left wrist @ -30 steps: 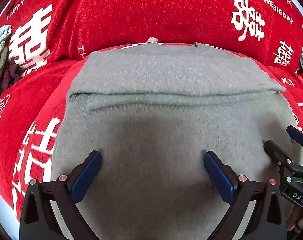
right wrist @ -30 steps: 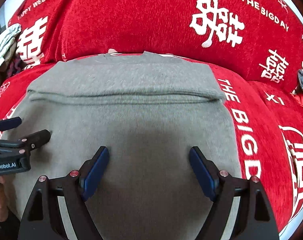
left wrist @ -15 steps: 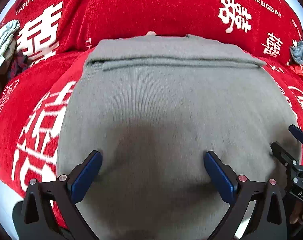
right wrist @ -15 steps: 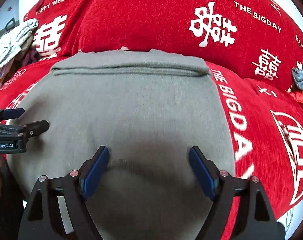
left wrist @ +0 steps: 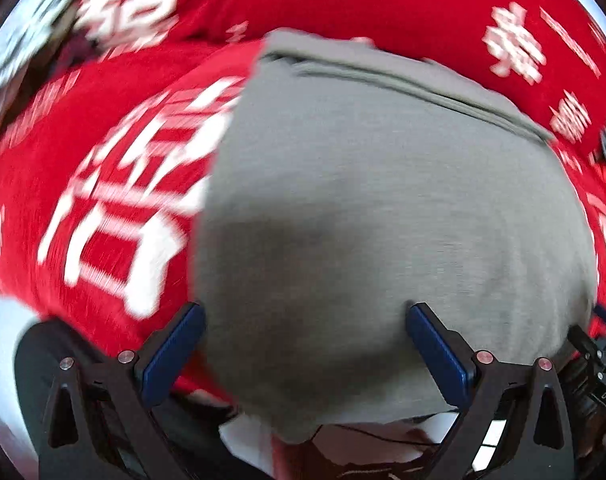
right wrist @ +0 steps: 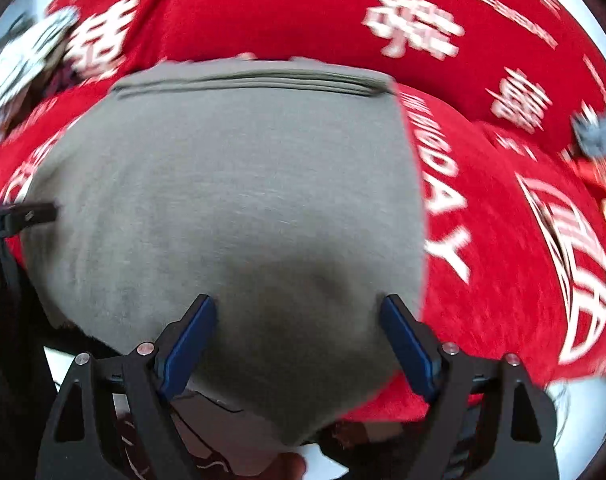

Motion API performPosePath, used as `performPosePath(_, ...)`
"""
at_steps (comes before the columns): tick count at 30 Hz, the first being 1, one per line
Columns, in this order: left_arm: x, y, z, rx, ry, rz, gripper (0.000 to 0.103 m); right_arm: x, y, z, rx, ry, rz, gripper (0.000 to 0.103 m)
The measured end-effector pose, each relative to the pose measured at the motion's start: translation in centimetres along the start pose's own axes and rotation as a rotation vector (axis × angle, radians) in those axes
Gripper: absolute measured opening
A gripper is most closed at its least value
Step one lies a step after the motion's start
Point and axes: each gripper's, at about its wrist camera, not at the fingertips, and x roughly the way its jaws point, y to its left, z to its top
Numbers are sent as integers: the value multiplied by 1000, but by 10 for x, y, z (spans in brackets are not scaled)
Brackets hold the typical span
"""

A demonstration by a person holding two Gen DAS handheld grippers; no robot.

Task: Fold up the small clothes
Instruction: 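Lower both grippers onto the sweater hem and close on it, then lift the hem with both grippers and fold it toward the collar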

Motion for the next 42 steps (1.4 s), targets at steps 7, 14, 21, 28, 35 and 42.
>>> performPosePath(7, 14, 6, -19, -25, 106, -79, 102, 10, -25, -11, 116, 62, 13, 87)
performPosePath(14, -4, -17, -27, 64, 92, -103, 38, 0, -14, -13, 84, 26, 67, 16)
performPosePath(21, -36, -11, -6, 80, 16, -165, 15, -17, -39, 3, 192, -39, 307, 13)
performPosePath(28, -58, -8, 61, 64, -151, -171, 14, -36, -52, 56, 207, -196, 332, 13)
performPosePath(35, -26, 5, 117, -51, -119, -160, 15, 9, -47, 110, 247, -189, 273, 13)
performPosePath(42, -49, 38, 37, -170, -158, -147, 102, 28, -45, 105, 230, -167, 247, 13)
